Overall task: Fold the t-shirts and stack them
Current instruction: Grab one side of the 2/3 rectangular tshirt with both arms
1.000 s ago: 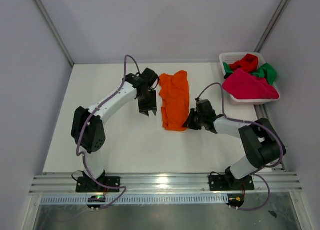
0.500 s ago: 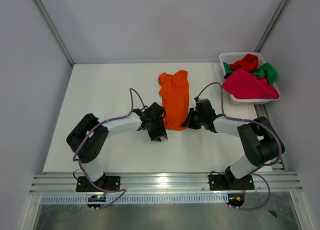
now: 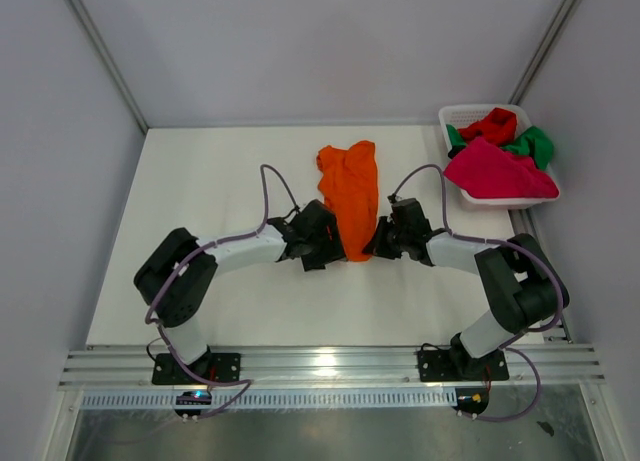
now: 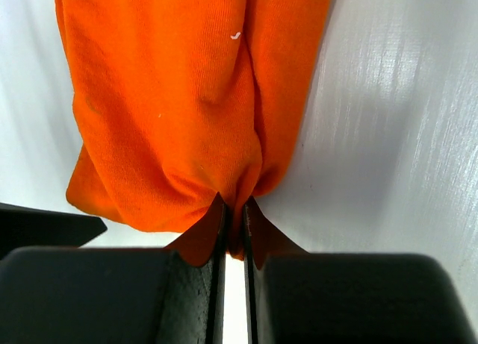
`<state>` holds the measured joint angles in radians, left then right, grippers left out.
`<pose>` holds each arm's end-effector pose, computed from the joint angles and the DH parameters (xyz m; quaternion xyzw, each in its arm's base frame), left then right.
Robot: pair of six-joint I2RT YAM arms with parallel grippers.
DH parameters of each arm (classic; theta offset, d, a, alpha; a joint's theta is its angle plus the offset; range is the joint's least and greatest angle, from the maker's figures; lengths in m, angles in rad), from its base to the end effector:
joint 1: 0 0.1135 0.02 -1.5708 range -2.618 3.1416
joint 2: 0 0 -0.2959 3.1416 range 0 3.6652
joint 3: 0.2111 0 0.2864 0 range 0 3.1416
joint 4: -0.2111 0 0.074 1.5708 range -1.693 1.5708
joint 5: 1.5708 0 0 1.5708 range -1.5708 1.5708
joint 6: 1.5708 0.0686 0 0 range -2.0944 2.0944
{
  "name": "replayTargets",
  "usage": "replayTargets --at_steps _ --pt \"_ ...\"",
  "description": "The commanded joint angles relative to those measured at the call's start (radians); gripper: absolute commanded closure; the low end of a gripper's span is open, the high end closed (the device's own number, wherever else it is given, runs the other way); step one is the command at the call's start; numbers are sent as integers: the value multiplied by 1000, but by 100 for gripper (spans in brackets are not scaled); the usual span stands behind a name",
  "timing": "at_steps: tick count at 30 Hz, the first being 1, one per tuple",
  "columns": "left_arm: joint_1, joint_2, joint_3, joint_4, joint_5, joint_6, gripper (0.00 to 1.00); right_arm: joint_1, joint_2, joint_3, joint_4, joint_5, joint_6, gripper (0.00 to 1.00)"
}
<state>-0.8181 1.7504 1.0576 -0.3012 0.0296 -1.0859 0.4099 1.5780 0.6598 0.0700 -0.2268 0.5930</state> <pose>0.2750 -0.2966 0.1525 -0.1238 0.9506 -0.2399 0.1534 0.2993 0.1469 0.1177 0.0451 0.9292 0.2616 0.2571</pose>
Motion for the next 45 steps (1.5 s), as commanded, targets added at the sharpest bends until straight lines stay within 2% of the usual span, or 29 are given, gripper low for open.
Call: replayTargets --at_steps 1,9,34,40,45 --pt "2 -22 56 -26 -91 63 33 3 33 -22 -62 23 -48 94" --pt "39 23 53 -26 -119 116 30 3 5 -23 -114 29 -70 94" --pt "42 146 133 -26 -92 96 37 3 -13 -26 -157 30 -110 94" --pt "42 83 114 -52 -76 58 40 3 7 -34 -145 24 -105 94" --pt "40 -37 76 -53 -89 40 39 3 33 -43 -121 4 -94 94"
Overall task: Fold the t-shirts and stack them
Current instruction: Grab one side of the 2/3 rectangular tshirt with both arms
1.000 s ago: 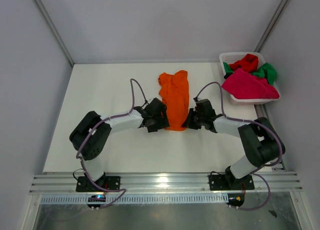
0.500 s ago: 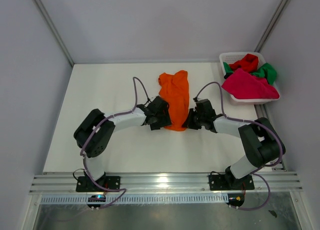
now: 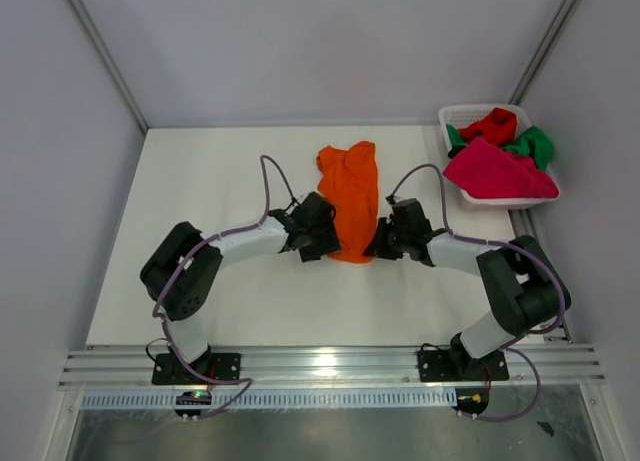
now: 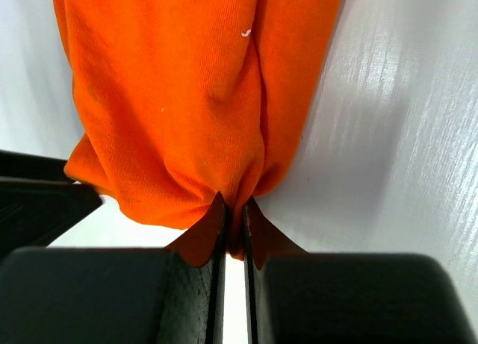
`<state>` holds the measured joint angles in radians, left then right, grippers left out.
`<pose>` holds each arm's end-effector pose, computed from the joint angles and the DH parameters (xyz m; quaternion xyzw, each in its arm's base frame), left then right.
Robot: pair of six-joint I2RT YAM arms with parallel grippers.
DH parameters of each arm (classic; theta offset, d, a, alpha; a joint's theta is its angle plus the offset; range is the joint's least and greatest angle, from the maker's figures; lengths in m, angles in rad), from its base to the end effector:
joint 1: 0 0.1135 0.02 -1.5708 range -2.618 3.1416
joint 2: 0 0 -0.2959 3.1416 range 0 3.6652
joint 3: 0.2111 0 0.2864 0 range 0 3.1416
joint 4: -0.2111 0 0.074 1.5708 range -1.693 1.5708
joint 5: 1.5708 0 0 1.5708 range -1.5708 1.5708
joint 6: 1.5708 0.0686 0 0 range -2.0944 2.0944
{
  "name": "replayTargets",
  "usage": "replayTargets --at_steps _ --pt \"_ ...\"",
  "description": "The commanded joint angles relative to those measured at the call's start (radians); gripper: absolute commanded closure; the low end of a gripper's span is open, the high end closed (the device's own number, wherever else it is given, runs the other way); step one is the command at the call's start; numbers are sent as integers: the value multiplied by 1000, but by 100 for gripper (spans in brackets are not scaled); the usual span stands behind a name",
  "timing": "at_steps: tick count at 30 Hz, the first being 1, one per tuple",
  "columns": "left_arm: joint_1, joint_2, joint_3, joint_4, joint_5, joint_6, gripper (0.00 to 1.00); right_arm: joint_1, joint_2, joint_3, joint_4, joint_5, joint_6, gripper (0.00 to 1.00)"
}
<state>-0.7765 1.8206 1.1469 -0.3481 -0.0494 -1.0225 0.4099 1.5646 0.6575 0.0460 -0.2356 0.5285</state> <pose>0.3047 -0.2946 0.1508 -0.1247 0.9542 -0.1974 0.1872 0.2960 0.1461 0.1190 0.0144 0.9320 0.2543 0.2579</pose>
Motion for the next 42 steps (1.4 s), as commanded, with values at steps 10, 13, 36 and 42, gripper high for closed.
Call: replayTargets --at_steps 10,13,36,42 --pt "-1 -138 -19 9 -12 -2 33 3 80 -15 -83 -14 -22 94" --pt "-1 -123 -19 32 -3 1 26 3 78 -6 -93 -11 -27 94" --pt "0 25 1 72 -3 71 20 3 81 -13 -109 5 -33 94" --pt "0 55 19 70 17 75 36 3 81 -13 -115 9 -35 94"
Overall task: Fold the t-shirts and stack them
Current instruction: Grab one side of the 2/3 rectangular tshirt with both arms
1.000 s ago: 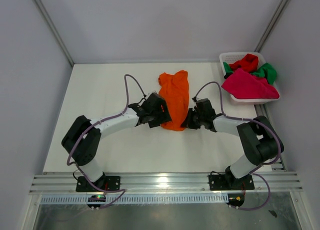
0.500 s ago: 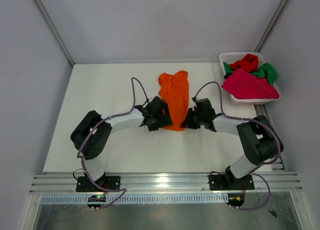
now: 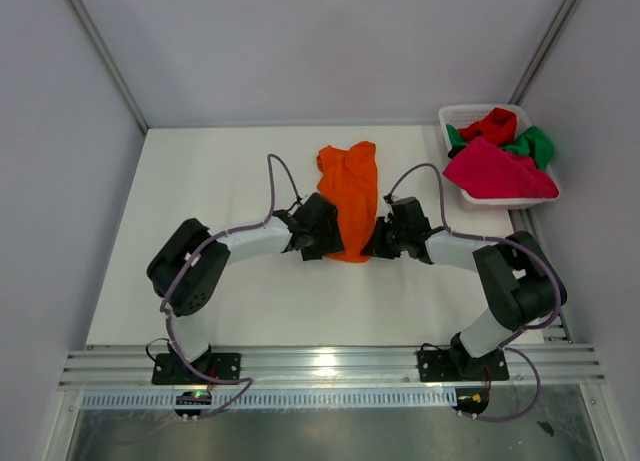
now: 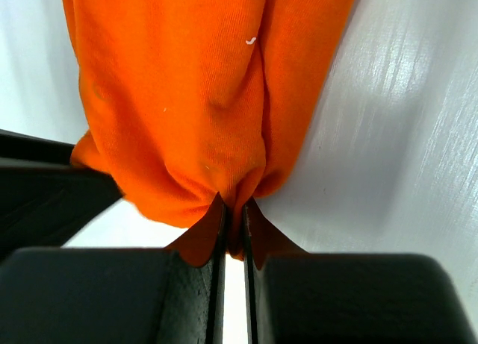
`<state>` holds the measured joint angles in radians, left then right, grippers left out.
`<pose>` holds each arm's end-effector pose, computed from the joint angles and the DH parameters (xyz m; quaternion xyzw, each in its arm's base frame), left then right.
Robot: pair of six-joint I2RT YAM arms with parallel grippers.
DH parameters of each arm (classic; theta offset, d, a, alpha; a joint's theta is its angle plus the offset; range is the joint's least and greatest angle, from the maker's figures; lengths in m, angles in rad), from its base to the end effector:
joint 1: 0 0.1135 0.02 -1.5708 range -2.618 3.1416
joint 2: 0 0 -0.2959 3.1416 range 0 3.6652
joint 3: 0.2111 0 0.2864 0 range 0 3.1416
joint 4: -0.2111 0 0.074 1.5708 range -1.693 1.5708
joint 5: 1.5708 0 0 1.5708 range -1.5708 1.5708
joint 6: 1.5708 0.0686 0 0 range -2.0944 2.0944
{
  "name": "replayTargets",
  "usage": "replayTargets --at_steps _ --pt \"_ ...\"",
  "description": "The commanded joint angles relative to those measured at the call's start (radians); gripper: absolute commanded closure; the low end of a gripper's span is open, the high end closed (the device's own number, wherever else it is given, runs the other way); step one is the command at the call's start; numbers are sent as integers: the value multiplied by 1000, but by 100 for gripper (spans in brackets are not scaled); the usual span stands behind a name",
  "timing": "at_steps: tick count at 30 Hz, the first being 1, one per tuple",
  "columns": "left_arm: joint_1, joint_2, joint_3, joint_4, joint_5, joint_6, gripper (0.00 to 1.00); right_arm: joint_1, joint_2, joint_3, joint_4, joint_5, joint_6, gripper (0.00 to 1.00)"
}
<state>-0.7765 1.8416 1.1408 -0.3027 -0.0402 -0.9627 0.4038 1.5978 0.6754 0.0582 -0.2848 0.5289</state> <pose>0.3076 -0.2983 0.1437 -0.0948 0.9552 -0.2013 0.1953 0.3012 0.1496 0.1160 0.0091 0.9300 0.2729 0.2461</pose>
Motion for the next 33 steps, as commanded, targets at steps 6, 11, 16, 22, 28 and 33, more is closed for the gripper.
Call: replayTargets --at_steps 6,11,16,22,28,33 --pt "0 56 37 19 13 18 96 9 39 -42 -126 64 -30 94" --pt "0 54 37 4 0 16 100 9 33 -45 -124 65 -27 94" --pt "0 33 105 -96 -41 27 100 9 -10 -8 -188 78 -36 94" --pt "0 -54 218 -295 -52 27 100 9 -171 87 -385 122 -50 94" --pt "-3 -145 168 -325 -18 -11 100 9 -315 66 -465 113 -43 94" --pt "-9 -183 171 -380 3 -14 100 10 -401 9 -498 104 -17 94"
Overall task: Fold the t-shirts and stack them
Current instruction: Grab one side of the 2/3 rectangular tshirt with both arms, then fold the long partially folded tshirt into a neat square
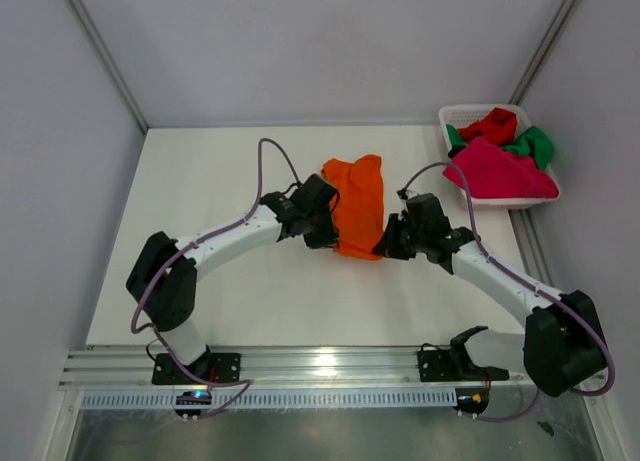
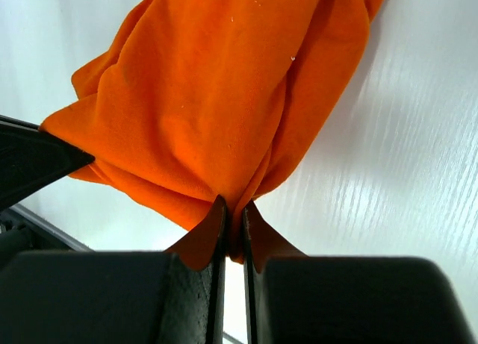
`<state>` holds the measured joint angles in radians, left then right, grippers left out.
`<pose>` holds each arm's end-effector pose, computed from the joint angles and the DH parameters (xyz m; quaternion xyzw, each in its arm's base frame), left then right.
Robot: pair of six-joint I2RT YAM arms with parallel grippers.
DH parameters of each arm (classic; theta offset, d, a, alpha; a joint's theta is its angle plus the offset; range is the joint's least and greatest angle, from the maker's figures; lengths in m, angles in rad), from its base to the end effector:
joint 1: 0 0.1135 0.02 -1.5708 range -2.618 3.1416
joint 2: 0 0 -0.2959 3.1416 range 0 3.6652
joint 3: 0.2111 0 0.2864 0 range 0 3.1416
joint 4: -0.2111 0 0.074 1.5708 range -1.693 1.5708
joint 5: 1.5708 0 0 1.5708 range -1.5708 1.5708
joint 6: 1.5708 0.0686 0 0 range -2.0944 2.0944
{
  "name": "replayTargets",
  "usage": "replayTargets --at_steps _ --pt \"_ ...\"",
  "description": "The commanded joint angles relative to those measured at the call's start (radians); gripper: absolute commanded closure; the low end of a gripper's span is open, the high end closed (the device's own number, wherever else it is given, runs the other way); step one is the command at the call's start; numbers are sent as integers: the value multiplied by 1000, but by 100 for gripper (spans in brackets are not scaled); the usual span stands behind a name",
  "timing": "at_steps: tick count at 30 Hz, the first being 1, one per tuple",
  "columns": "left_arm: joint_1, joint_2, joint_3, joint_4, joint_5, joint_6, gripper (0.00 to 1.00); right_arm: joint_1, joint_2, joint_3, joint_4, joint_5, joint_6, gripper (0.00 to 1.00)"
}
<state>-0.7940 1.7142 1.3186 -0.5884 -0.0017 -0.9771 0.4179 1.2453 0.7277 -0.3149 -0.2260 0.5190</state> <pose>0.2965 -0.3014 0.2351 -0.0878 0.9532 -0.2234 0.1837 0.2618 0.1331 0.2033 0.0062 0.9276 0.2557 0.2724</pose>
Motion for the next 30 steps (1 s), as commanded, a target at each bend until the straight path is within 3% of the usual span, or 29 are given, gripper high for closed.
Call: replayTargets --at_steps 1,6,10,13,27,30 --pt "6 -60 -5 -105 -29 0 100 -5 -61 -50 -130 45 -5 94" --pt "4 -32 57 -129 -70 24 100 -5 -58 -51 -128 77 -8 94" --pt "7 71 210 -215 -103 86 100 -5 23 25 -115 109 -30 94" --pt "19 137 358 -280 -119 116 100 -7 107 171 -136 145 -72 94" --pt "153 272 609 -350 -113 219 100 -74 425 607 -200 174 -152 94" --pt "191 358 742 -382 -95 250 100 -93 502 696 -227 175 -165 94"
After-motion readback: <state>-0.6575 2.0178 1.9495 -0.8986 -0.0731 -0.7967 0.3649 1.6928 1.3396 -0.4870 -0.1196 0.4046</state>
